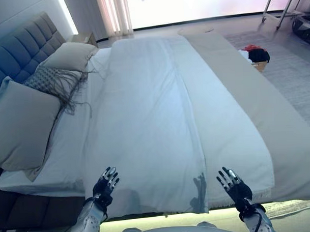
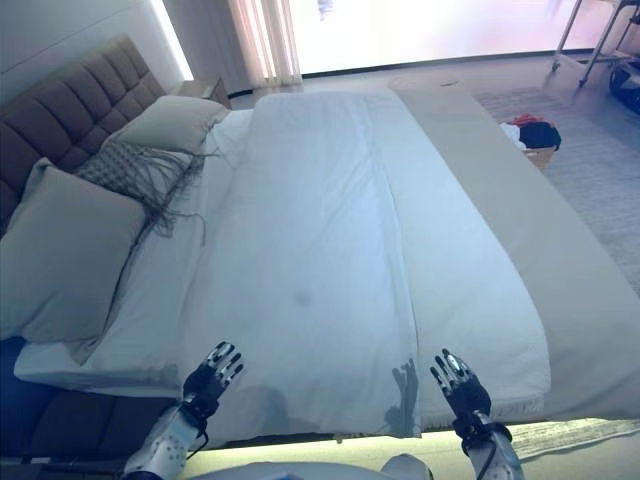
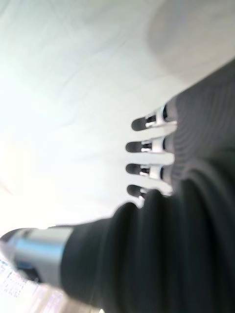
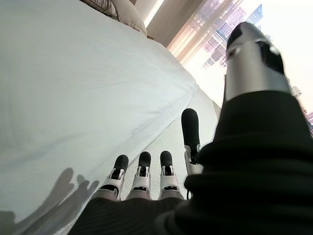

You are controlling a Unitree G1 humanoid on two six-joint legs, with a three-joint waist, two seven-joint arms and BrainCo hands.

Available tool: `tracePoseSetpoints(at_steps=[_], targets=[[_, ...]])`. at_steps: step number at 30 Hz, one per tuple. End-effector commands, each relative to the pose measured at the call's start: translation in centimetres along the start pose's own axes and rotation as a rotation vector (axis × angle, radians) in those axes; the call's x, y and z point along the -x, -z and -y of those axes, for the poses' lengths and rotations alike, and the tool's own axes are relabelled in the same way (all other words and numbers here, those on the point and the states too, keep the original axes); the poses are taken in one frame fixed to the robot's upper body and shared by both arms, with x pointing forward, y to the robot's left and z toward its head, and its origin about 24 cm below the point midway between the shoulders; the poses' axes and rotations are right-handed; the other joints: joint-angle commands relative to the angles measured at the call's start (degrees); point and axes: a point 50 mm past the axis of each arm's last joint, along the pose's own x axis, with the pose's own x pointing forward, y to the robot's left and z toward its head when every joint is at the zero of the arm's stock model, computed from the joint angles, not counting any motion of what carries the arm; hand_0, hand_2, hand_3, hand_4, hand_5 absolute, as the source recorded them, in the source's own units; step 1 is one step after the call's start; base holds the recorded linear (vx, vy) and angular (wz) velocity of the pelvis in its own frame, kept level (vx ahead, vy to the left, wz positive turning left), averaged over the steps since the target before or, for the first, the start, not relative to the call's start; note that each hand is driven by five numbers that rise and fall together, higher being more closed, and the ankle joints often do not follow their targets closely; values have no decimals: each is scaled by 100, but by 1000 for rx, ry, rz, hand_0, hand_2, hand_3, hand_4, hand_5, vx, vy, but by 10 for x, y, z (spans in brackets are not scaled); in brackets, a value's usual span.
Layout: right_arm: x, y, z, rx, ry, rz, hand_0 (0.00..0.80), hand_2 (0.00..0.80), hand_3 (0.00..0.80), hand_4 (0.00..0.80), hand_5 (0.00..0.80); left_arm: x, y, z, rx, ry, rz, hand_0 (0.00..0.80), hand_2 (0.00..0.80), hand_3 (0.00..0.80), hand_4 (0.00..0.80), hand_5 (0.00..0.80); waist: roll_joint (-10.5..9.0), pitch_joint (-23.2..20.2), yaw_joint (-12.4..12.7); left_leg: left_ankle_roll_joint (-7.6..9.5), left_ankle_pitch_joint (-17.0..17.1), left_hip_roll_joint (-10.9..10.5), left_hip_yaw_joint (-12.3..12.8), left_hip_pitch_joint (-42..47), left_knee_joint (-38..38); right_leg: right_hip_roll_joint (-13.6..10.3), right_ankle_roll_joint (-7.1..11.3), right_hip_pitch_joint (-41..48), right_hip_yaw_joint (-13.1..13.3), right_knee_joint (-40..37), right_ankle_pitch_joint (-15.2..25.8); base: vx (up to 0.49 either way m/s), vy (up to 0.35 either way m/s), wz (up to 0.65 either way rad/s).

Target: Make the bed neatly

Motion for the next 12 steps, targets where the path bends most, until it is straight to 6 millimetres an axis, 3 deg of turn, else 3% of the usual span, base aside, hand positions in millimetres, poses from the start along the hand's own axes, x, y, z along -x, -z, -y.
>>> tracePoseSetpoints(at_steps=[1,12], targets=[[-19,-7,-27,-49,-98,100,0,0,0,0,0,-3,-59,9,-40,50,234,0,0,0,0,0,-465,122,161,275,-119,-52,-67,174,-46,-370,835,1169,150,-3123,2716,-52,-34,1],[-25,4,-45,-49,-123,103,0,0,0,0,0,-8,-47,28,-134,87,184,0,0,0,0,0,-483,131,196,239,-119,-9,-26,266,-53,-278,834,1201,41,-3140,2693,-14,-10,-1]])
